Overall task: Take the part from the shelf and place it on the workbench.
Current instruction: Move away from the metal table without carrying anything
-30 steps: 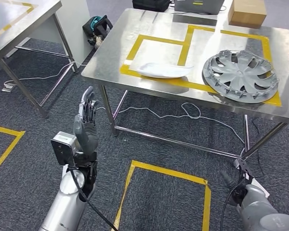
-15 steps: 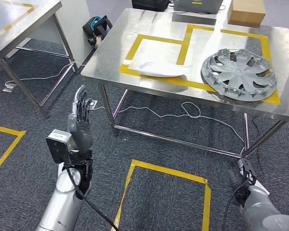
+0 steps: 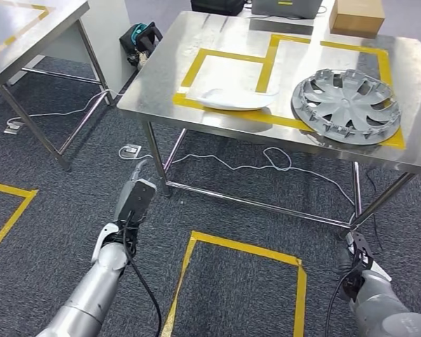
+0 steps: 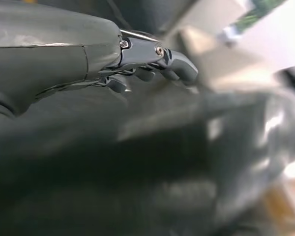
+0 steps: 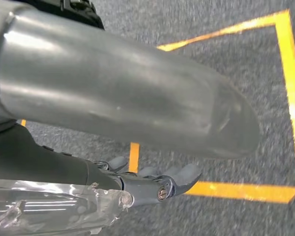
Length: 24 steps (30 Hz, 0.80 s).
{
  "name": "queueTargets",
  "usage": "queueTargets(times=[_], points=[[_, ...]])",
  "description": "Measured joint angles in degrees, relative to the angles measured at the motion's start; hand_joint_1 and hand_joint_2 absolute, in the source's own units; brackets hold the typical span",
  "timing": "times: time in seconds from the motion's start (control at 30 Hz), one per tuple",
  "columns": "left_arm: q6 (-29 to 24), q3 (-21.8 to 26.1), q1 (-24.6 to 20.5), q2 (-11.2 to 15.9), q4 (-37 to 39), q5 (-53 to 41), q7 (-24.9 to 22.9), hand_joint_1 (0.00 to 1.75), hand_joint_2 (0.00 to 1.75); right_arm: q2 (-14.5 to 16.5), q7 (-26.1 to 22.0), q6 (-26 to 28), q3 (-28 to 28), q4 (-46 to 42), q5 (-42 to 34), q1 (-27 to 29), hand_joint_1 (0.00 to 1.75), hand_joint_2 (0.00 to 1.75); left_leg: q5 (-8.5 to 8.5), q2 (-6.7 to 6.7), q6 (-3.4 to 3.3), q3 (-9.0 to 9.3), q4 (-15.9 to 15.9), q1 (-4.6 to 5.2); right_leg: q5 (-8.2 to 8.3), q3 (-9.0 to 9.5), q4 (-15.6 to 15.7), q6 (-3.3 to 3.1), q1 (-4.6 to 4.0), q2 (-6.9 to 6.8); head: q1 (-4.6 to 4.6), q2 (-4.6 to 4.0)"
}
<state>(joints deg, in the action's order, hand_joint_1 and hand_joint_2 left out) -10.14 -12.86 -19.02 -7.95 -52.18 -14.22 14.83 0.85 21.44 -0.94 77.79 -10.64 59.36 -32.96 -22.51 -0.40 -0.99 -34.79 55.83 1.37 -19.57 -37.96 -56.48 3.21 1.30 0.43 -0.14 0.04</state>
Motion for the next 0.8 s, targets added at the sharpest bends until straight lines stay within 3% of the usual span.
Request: queueTargets(times=[0.23, 0.33, 0.4, 0.63, 0.8], points=[[-2.5, 3.2, -2.5, 2.7, 20.5, -2.1, -7.1, 0.00, 1.75, 0.1, 0.9, 0.6, 0.0, 0.0, 0.3, -0.1, 0.00, 0.00, 0.26, 0.03, 0.04, -0.36, 0.0, -0.03, 0.18, -0.36, 0.0, -0.03, -0.02, 0.00, -0.01, 0.00], [-2.7, 3.6, -2.6, 3.6, 25.8, -4.5, -13.5, 0.00, 1.75, 0.2, 1.5, 0.6, -0.1, 0.0, 0.8, -0.3, 0.00, 0.00, 0.30, 0.01, 0.09, -0.45, 0.0, -0.05, 0.22, -0.44, 0.0, -0.08, -0.02, -0.02, -0.01, 0.00], [-2.7, 3.7, -2.2, 4.3, 28.4, -5.7, -16.0, 0.00, 1.75, 0.4, 1.8, 0.7, -0.1, 0.0, 1.0, -0.3, 0.00, 0.00, 0.32, 0.02, 0.10, -0.49, 0.0, -0.05, 0.25, -0.51, 0.0, -0.10, -0.03, 0.00, -0.01, 0.00], [-2.7, 3.7, -1.9, 5.4, 32.6, -6.9, -18.1, 0.00, 1.75, 0.7, 1.9, 0.7, -0.1, 0.0, 1.1, -0.4, 0.00, 0.00, 0.39, -0.04, 0.09, -0.63, 0.0, -0.04, 0.31, -0.58, 0.0, -0.09, -0.02, -0.10, 0.00, -0.01], [-0.5, 3.7, -0.4, 6.0, 35.2, -8.1, -27.2, 0.00, 1.75, 1.0, 2.3, 1.2, -0.5, 0.0, 2.0, -0.6, 0.00, 0.00, 0.39, -0.01, 0.10, -0.63, 0.0, -0.05, 0.33, -0.61, 0.0, -0.11, -0.02, -0.04, -0.01, 0.00]])
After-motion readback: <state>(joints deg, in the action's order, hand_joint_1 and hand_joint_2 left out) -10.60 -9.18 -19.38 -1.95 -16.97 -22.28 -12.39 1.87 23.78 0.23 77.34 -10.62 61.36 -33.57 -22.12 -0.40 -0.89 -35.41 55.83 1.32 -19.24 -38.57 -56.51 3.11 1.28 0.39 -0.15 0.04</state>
